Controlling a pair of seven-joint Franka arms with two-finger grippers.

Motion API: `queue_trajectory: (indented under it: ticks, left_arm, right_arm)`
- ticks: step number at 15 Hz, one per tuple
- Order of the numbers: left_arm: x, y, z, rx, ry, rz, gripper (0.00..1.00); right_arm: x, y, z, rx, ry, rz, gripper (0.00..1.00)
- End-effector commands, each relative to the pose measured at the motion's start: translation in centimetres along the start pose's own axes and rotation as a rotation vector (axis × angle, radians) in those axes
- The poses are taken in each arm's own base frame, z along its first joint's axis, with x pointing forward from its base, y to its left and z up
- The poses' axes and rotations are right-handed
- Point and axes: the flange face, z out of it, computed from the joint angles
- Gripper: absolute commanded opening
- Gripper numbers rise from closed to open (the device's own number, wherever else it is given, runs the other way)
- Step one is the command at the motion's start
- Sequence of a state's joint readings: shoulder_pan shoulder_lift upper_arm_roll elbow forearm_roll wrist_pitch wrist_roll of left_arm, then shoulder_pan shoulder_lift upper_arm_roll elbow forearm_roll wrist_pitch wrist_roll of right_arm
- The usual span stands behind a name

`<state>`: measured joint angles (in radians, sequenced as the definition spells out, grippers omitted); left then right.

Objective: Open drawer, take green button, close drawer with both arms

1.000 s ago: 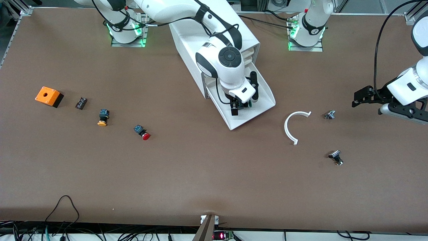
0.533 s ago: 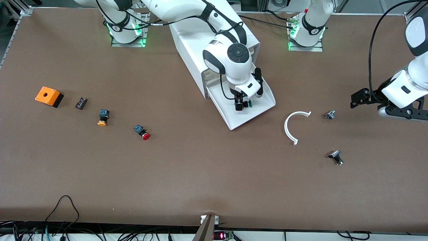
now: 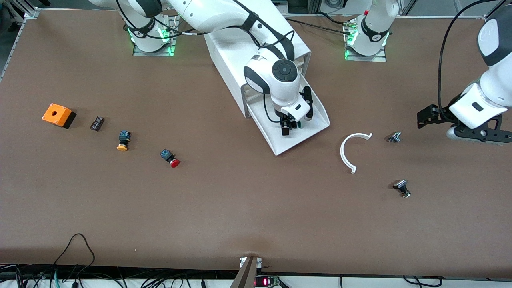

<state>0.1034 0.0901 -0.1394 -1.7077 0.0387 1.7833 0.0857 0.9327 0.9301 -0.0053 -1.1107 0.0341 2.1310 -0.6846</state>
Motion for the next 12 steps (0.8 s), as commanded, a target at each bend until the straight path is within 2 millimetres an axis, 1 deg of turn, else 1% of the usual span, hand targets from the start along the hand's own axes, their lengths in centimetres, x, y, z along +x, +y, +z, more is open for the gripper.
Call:
queue_trajectory:
  ticks: [1,4,5,6,7,8,9,10,12]
  left_arm:
    - [-0.1,0.9,-1.6,0.025,0.001,0.003,1.0]
    - [-0.3,0.4,-2.0,0.016,0.009,-0.006,1.0]
    - [-0.5,0.4,-2.5,0.019,0.012,-0.006,1.0]
    - [-0.7,0.9,-2.4,0.019,-0.011,-0.001,1.0]
    - [-0.7,0.8,-2.5,0.016,-0.009,-0.002,1.0]
    - [-0.3,0.7,-3.6,0.015,0.015,0.006,1.0]
    - [0.4,1.1,-4.6,0.014,0.034,0.006,1.0]
    - [0.9,1.3,-5.4,0.011,0.05,0.008,1.0]
    - [0.8,1.1,-5.6,-0.016,0.049,-0.004,1.0]
  right_arm:
    - [0.6,0.2,0.4,-0.03,0.004,0.004,1.0]
    - [0.6,0.1,1.0,-0.027,-0.001,0.016,0.91]
    - [0.4,0.4,1.1,-0.033,-0.005,0.02,0.84]
    - [0.6,0.1,1.2,-0.038,-0.012,0.013,0.79]
    - [0.5,0.1,1.1,-0.052,-0.02,0.005,0.72]
    - [0.7,-0.1,1.1,-0.06,-0.028,-0.002,0.66]
    - [0.6,0.0,1.1,-0.066,-0.033,-0.005,0.59]
    - [0.5,0.1,1.1,-0.072,-0.037,-0.005,0.55]
    - [0.6,0.1,0.9,-0.083,-0.043,-0.008,0.46]
